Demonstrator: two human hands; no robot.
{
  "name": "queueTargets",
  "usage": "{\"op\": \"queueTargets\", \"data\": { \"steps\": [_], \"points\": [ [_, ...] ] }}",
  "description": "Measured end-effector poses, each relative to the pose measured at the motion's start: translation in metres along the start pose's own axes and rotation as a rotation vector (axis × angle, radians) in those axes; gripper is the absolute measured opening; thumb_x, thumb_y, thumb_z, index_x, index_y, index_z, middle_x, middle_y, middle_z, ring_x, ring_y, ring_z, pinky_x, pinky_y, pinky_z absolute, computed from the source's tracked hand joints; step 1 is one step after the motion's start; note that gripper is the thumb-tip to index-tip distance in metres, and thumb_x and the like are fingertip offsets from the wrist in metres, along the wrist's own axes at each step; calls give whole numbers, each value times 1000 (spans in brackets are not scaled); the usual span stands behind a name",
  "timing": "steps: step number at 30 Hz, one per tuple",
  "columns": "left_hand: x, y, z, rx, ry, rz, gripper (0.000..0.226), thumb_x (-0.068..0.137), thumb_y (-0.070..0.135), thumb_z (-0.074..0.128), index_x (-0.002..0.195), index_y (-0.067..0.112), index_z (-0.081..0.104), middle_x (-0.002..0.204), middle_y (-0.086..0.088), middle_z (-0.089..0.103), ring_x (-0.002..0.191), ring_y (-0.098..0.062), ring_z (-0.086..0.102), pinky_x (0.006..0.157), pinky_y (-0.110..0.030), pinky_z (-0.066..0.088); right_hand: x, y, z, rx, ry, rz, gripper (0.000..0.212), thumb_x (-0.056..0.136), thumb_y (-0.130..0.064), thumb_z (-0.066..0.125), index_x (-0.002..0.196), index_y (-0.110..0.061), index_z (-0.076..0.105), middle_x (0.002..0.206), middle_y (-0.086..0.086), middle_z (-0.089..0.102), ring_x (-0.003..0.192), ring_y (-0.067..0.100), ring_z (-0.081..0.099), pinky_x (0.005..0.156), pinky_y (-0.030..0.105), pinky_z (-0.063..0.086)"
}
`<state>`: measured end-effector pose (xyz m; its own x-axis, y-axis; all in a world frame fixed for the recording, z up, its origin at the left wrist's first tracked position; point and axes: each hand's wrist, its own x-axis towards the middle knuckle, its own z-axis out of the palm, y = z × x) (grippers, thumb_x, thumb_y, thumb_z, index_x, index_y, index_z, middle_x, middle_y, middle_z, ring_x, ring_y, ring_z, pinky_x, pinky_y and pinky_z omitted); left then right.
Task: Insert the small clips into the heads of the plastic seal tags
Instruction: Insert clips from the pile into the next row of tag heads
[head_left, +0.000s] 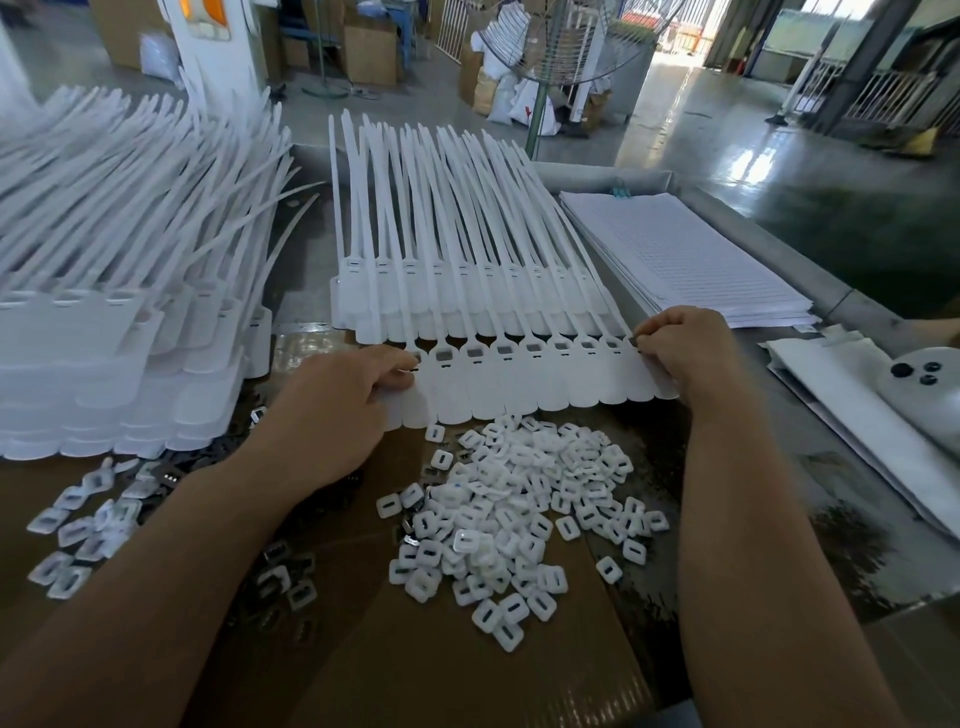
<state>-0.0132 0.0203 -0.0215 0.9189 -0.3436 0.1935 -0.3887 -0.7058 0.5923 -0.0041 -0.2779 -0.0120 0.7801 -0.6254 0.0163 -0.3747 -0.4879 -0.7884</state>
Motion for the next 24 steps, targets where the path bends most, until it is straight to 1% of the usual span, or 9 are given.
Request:
{"op": "queueTargets", "data": {
  "steps": [2,5,9,10,13,14,19,21,24],
  "points": [
    [0,1,0,3,-3,-2,62,78,-12,40,128,23,51,120,9,61,122,-7,44,93,-12,25,-1,0,-1,17,6,10,30,78,1,60,58,-21,60,67,-6,58,76,15,52,60,24,39],
    [-1,1,0,-6,-5,-4,62,78,-12,40,128,22,51,120,9,61,120,-7,45,93,-12,26,-2,0,0,50,25,27,27,77,-1,64,58,-22,61,67,-5,59,73,13,54,61,23,40],
    [-1,0,0,-15,-15,-9,64,77,-13,40,128,24,50,120,10,60,120,-6,45,93,-13,26,-2,-1,2,90,58,65,15,75,-4,68,77,-17,61,79,1,59,82,18,55,68,27,42],
    [-1,-1,-1,-19,-16,-11,64,77,-13,40,128,24,50,120,10,60,120,-6,44,93,-13,27,-2,-2,2,99,63,75,15,75,-4,68,78,-17,61,79,1,59,81,17,55,66,26,41],
    [-1,-2,-1,-24,-21,-12,63,78,-13,39,128,24,50,120,10,61,121,-6,44,94,-13,26,-4,-4,2,115,68,78,19,74,-2,63,68,-20,59,69,-6,56,67,8,50,53,22,36],
    [-1,-2,-1,-22,-21,-11,63,78,-12,39,128,24,50,120,10,61,122,-7,44,94,-14,26,-4,-4,2,122,70,75,20,74,-2,62,68,-20,60,67,-7,56,65,7,48,51,21,35],
    [0,-3,0,-4,-21,-17,62,78,-11,40,128,23,50,119,10,61,120,-6,45,94,-14,26,-4,-3,4,105,58,42,15,81,-3,61,77,-17,65,63,-10,55,61,2,48,47,16,35],
    [0,-3,1,12,-22,-4,59,80,-10,40,127,24,52,120,8,60,116,-5,47,92,-13,29,-3,-3,4,70,60,11,21,85,-2,57,77,-20,65,63,-13,54,61,1,47,44,12,35],
    [-3,-2,-1,84,-8,63,47,86,-3,41,120,24,60,117,0,61,97,-8,48,82,-17,32,-3,-4,4,31,51,15,26,87,-2,52,77,-22,65,69,-10,55,65,3,46,51,17,35]
  ]
}}
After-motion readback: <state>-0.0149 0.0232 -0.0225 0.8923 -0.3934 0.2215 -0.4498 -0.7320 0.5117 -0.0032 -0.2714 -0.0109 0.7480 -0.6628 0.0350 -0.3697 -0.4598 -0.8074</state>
